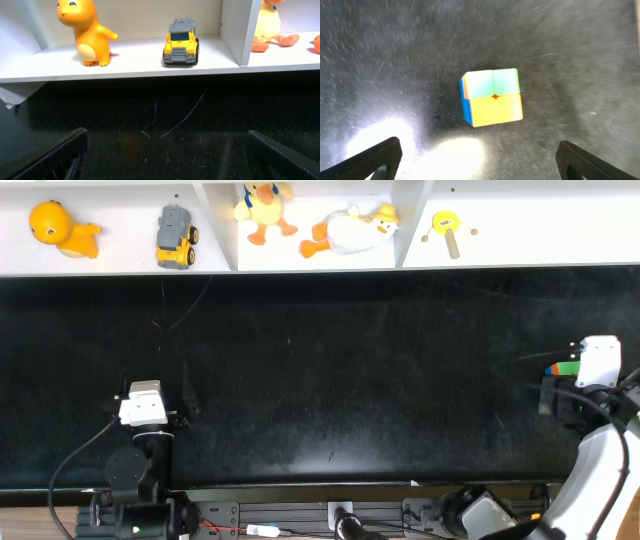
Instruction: Store Toys
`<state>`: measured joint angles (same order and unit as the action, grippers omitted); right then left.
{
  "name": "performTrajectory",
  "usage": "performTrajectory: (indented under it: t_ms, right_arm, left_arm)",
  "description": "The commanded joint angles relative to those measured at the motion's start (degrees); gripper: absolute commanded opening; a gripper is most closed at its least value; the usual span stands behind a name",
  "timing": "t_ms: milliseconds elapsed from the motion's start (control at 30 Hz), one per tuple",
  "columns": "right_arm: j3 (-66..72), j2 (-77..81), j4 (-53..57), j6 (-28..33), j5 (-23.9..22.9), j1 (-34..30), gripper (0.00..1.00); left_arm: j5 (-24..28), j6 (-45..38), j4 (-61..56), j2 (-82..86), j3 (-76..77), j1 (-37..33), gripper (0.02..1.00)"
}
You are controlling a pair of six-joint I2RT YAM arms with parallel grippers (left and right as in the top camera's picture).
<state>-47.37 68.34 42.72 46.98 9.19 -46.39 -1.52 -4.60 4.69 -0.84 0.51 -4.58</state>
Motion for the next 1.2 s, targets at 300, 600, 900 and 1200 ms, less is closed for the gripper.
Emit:
performTrajectory:
  t_ms: [300,600,900,1200]
  right_arm:
    - [0.1,13.5,-9.2,7.6,0.6,-7.4,0.998]
    - [0.1,17.5,-11.8,0.6,12.9,-7.3,0.998]
    - [0.1,18.2,-14.5,-0.7,13.9,-7.2,0.993]
    - [0.2,19.0,-14.5,-0.8,13.2,-6.8,0.925]
  left_arm:
    - [0.5,0.2,0.2,0.7,-0.1,0.3,0.998]
    - [0.5,0.2,0.2,0.7,-0.1,0.3,0.998]
    - [0.5,0.2,0.1,0.7,-0.1,0.3,0.998]
    - [0.5,0.2,0.1,0.7,-0.1,0.3,0.998]
